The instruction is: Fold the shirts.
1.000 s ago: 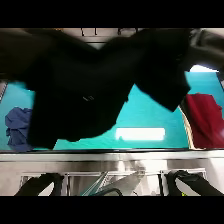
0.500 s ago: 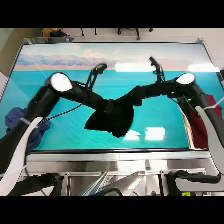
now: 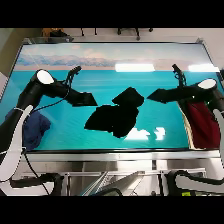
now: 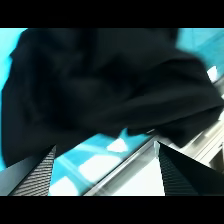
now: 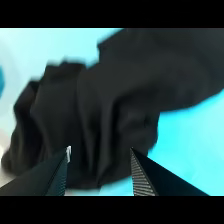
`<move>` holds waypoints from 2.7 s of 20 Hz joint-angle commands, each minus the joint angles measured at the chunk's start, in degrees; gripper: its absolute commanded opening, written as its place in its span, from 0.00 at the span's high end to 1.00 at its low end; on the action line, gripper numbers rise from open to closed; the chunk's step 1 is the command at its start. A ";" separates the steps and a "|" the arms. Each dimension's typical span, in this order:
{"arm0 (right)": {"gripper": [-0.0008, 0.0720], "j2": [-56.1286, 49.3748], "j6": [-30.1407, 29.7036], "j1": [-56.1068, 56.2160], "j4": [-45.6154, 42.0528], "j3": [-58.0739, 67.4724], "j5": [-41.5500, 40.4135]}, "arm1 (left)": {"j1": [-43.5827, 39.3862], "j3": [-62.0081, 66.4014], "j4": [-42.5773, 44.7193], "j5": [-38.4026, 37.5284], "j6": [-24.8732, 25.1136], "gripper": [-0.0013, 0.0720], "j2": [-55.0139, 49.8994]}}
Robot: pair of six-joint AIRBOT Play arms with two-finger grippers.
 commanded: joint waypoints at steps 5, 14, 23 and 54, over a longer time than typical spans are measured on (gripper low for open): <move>0.23 13.73 3.06 12.35 0.81 -30.03 -11.82 | 3.82 -19.76 0.02 9.51 2.75 0.04 1.25; 0.20 4.61 2.64 29.97 9.33 -33.59 -35.69 | 3.80 -22.45 -0.15 17.09 2.69 0.04 0.70; 0.87 3.39 -6.40 30.25 22.29 -32.41 -35.87 | 3.80 -22.45 -13.73 17.66 10.82 0.83 -5.25; 0.96 15.61 1.62 -15.98 23.43 16.11 2.54 | 6.84 4.79 10.54 -1.40 1.44 0.96 27.67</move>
